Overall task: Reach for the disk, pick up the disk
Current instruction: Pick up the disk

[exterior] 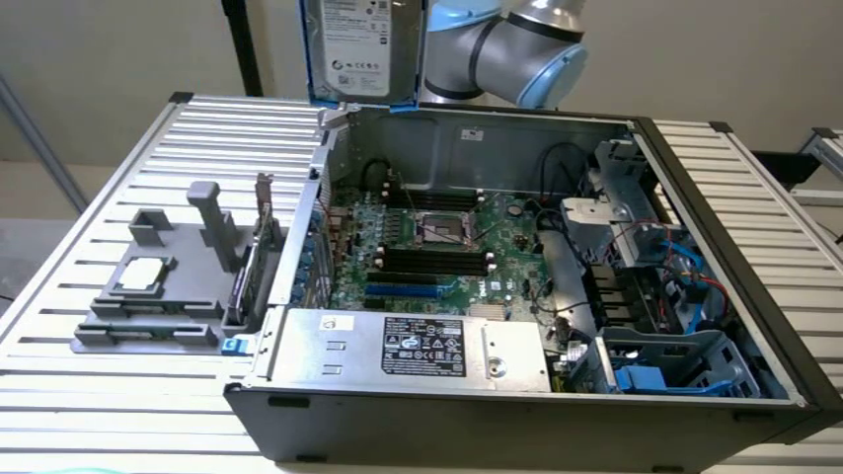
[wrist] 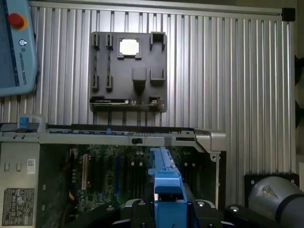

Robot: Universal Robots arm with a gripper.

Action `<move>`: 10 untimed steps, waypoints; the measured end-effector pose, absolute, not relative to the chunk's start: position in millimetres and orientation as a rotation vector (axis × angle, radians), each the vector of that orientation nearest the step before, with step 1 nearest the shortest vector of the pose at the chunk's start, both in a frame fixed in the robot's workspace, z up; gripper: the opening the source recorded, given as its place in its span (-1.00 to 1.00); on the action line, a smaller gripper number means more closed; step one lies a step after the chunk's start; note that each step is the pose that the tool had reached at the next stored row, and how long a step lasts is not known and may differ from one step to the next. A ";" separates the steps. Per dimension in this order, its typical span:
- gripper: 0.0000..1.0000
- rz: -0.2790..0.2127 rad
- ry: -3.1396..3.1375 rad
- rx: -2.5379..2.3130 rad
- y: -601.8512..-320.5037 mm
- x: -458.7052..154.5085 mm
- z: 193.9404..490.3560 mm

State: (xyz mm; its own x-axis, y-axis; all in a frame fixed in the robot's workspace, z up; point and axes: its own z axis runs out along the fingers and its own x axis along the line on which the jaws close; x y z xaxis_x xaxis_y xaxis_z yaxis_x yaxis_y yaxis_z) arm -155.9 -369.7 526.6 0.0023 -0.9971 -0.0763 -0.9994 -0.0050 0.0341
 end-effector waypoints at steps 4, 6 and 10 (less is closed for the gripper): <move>-0.35 0.122 2.195 -2.203 -376.8 -137.9 525.9; -0.35 0.122 2.195 -2.203 -380.4 -129.2 525.4; -0.35 0.122 2.195 -2.203 -387.6 -111.5 524.3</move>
State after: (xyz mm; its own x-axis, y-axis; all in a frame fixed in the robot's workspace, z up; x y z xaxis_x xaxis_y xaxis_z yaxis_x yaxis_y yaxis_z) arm -111.5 -387.6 524.3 0.0023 -0.9971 -0.0764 -0.9994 -0.0049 0.0340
